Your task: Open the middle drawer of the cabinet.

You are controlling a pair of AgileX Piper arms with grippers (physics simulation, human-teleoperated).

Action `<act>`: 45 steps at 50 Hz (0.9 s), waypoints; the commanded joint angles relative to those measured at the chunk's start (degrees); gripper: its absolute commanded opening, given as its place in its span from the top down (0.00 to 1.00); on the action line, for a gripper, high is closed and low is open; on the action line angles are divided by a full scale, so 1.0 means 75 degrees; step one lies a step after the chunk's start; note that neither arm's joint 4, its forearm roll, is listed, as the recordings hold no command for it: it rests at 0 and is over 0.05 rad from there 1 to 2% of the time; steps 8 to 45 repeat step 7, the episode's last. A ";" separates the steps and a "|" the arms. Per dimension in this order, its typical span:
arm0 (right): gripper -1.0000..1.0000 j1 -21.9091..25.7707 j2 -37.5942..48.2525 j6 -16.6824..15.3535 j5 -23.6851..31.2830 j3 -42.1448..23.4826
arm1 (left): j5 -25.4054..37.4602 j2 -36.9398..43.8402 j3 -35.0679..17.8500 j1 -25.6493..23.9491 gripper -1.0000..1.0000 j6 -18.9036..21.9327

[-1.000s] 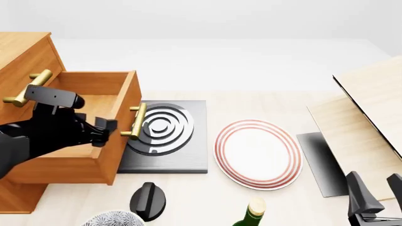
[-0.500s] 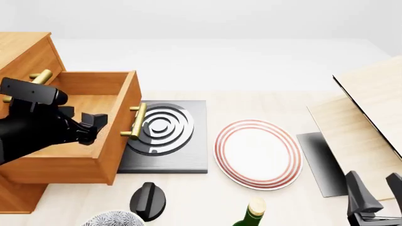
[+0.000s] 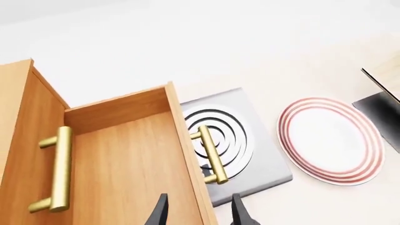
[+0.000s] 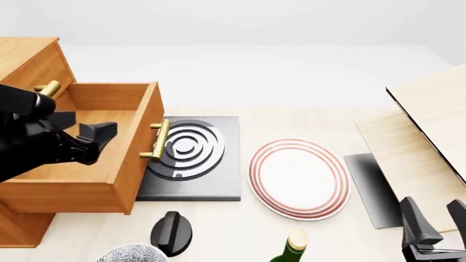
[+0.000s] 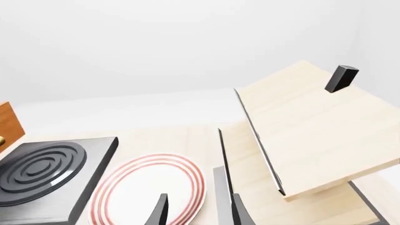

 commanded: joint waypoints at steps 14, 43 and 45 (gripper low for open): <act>0.00 -0.0108 -0.0306 0.0006 0.0281 -0.0027 | 0.0156 -0.0805 -0.0047 -0.0127 0.00 -0.0133; 0.00 -0.0108 -0.0306 0.0006 0.0281 -0.0027 | 0.0156 -0.0805 -0.0047 -0.0127 0.00 -0.0133; 0.00 -0.0108 -0.0306 0.0006 0.0281 -0.0027 | 0.0156 -0.0805 -0.0047 -0.0127 0.00 -0.0133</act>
